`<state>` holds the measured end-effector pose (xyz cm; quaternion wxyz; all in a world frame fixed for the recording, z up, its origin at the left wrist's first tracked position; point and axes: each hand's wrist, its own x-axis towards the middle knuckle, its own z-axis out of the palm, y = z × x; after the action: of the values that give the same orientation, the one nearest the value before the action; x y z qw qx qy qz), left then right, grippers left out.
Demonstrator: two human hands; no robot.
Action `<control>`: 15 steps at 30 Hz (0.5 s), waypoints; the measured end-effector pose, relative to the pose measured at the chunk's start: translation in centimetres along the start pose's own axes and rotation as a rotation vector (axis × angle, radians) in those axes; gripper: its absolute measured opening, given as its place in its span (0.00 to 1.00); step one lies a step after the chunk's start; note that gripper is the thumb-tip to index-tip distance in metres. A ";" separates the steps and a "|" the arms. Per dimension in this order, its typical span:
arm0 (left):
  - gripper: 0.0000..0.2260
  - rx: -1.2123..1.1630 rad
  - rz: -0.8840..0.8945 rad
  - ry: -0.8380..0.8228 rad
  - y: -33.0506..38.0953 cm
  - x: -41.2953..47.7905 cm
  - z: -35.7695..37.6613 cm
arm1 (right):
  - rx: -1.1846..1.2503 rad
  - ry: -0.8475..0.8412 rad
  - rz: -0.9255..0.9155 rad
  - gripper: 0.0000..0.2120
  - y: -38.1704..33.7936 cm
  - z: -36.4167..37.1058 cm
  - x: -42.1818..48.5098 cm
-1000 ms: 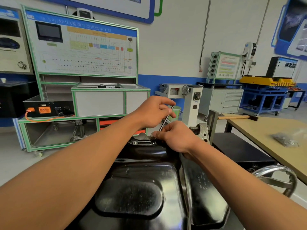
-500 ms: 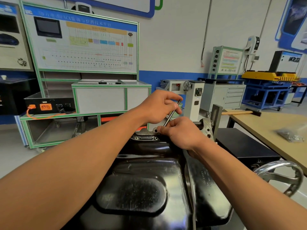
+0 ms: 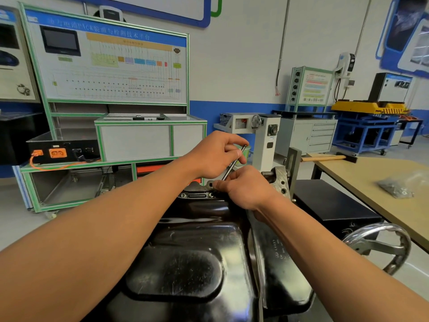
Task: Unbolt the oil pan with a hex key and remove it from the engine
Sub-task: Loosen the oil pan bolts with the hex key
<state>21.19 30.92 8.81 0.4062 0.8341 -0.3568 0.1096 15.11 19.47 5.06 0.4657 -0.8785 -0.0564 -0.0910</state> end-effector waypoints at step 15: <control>0.15 0.038 -0.077 0.030 0.4 -0.2 -1.5 | -0.141 -0.045 -0.029 0.23 -1.1 -0.1 0.3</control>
<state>20.92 31.99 9.98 0.3996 0.8531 -0.3159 0.1131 15.19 19.99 6.11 0.3998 -0.9100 -0.0730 -0.0819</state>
